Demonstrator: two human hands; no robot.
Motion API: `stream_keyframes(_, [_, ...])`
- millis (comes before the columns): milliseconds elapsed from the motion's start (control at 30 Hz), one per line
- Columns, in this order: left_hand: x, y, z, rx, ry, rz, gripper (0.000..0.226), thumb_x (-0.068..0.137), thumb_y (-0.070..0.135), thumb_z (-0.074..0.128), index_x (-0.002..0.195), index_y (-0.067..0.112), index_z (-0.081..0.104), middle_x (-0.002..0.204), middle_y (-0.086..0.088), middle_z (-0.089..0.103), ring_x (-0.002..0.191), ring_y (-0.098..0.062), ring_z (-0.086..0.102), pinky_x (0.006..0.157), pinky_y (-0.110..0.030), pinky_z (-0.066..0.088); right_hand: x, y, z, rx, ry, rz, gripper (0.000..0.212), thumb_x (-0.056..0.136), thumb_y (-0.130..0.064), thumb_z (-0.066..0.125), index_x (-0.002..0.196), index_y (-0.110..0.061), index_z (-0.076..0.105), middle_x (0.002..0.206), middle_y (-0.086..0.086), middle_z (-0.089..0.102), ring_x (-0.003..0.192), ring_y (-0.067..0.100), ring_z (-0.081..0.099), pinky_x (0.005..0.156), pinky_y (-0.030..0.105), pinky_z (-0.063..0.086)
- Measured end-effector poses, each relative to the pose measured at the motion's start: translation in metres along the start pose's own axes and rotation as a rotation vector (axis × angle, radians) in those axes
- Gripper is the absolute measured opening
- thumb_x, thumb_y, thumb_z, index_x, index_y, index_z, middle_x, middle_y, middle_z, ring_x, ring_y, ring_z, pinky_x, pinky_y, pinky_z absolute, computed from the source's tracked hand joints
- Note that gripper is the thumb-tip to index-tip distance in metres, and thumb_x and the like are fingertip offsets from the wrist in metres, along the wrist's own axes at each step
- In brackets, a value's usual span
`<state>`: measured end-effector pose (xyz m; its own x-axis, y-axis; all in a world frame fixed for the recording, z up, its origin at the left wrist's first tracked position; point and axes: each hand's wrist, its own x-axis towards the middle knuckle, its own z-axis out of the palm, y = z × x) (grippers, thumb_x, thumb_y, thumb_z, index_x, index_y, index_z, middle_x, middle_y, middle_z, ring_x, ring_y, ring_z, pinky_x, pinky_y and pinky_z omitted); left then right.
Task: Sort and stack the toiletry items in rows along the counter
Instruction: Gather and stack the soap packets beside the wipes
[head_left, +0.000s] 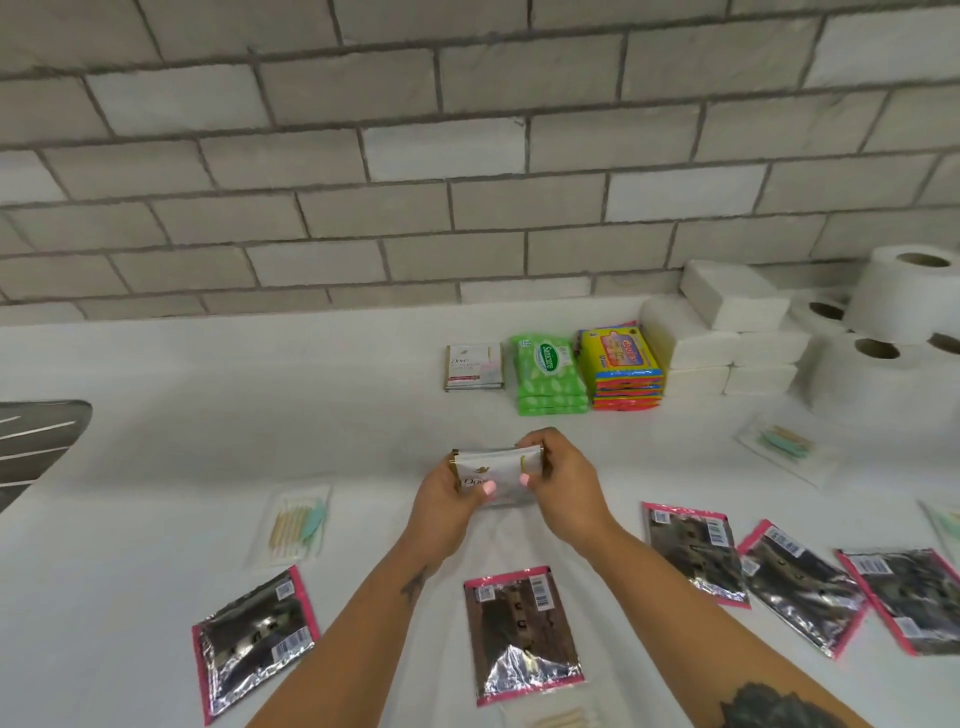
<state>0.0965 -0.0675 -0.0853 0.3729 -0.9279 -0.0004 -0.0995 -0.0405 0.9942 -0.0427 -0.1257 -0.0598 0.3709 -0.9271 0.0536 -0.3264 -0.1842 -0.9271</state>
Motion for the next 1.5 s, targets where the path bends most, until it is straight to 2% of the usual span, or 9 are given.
stream_keyframes(233, [0.011,-0.019,-0.004,0.152,-0.06,0.053,0.04,0.072,0.024,0.071,0.112,0.018,0.062,0.106,0.004,0.071,0.099,-0.011,0.067,0.082,-0.022,0.052,0.003,0.018,0.01,-0.085,0.007,0.053,0.022,0.081,0.002,0.059,0.093,-0.015,0.051,0.082,-0.002,0.059,0.077,0.016,0.053,0.059,0.019,0.039])
stream_keyframes(367, [0.019,-0.021,-0.007,0.197,-0.087,0.054,0.042,0.076,0.024,0.067,0.116,0.02,0.059,0.11,0.006,0.069,0.103,-0.011,0.065,0.088,-0.028,0.051,0.004,0.023,0.013,-0.129,-0.011,0.038,0.014,0.087,-0.004,0.056,0.096,-0.013,0.051,0.08,-0.007,0.057,0.077,0.016,0.053,0.056,0.01,0.037])
stream_keyframes(567, [0.052,-0.012,-0.019,0.13,-0.047,-0.063,0.044,0.075,0.018,0.074,0.114,0.008,0.054,0.111,-0.007,0.068,0.104,-0.023,0.064,0.091,-0.041,0.052,0.027,0.011,0.021,-0.065,0.125,0.018,0.047,0.083,-0.009,0.064,0.121,-0.021,0.039,0.102,-0.002,0.055,0.085,0.02,0.06,0.068,0.028,0.045])
stream_keyframes(667, [0.075,-0.003,-0.028,0.092,-0.099,-0.119,0.032,0.081,0.008,0.068,0.113,0.01,0.064,0.106,-0.006,0.071,0.102,-0.024,0.067,0.089,-0.04,0.054,0.04,0.002,0.027,-0.147,0.139,-0.123,0.047,0.071,-0.002,0.066,0.107,-0.018,0.04,0.109,-0.001,0.043,0.088,0.023,0.056,0.07,0.034,0.049])
stream_keyframes(900, [0.135,0.027,-0.047,0.112,-0.176,-0.252,0.032,0.09,0.013,0.061,0.121,0.012,0.059,0.112,-0.009,0.067,0.099,-0.027,0.064,0.071,-0.031,0.048,0.088,-0.016,0.041,-0.52,0.073,-0.397,0.04,0.063,0.017,0.05,0.096,-0.006,0.054,0.13,0.007,0.035,0.093,0.023,0.053,0.065,0.021,0.037])
stream_keyframes(1000, [0.162,0.036,-0.05,0.158,-0.166,-0.269,0.03,0.09,0.013,0.06,0.12,0.011,0.059,0.109,-0.008,0.066,0.095,-0.026,0.062,0.064,-0.026,0.044,0.116,-0.015,0.047,-0.573,0.1,-0.447,0.034,0.065,0.019,0.048,0.088,-0.005,0.057,0.11,0.012,0.049,0.081,0.029,0.056,0.058,0.029,0.042])
stream_keyframes(1233, [0.222,0.04,-0.053,0.332,-0.149,-0.271,0.036,0.088,0.012,0.063,0.123,0.008,0.059,0.119,-0.013,0.065,0.108,-0.029,0.061,0.085,-0.035,0.05,0.174,-0.011,0.05,-0.721,0.054,-0.402,0.033,0.071,0.011,0.053,0.1,-0.004,0.059,0.104,0.014,0.053,0.078,0.037,0.057,0.062,0.044,0.051])
stream_keyframes(1367, [0.244,0.027,-0.051,0.419,-0.145,-0.281,0.034,0.086,0.018,0.065,0.118,0.006,0.062,0.115,-0.011,0.066,0.107,-0.028,0.062,0.083,-0.033,0.048,0.19,-0.009,0.054,-0.955,0.101,-0.427,0.044,0.039,0.006,0.076,0.078,-0.011,0.062,0.07,0.006,0.059,0.057,0.029,0.058,0.058,0.032,0.049])
stream_keyframes(1500, [0.253,0.012,-0.047,0.503,-0.114,-0.248,0.036,0.081,0.02,0.068,0.114,0.008,0.064,0.11,-0.01,0.069,0.101,-0.025,0.064,0.087,-0.033,0.052,0.192,-0.005,0.057,-1.148,0.148,-0.426,0.048,0.027,-0.002,0.078,0.068,-0.018,0.062,0.057,-0.001,0.058,0.057,0.025,0.06,0.077,0.048,0.052])
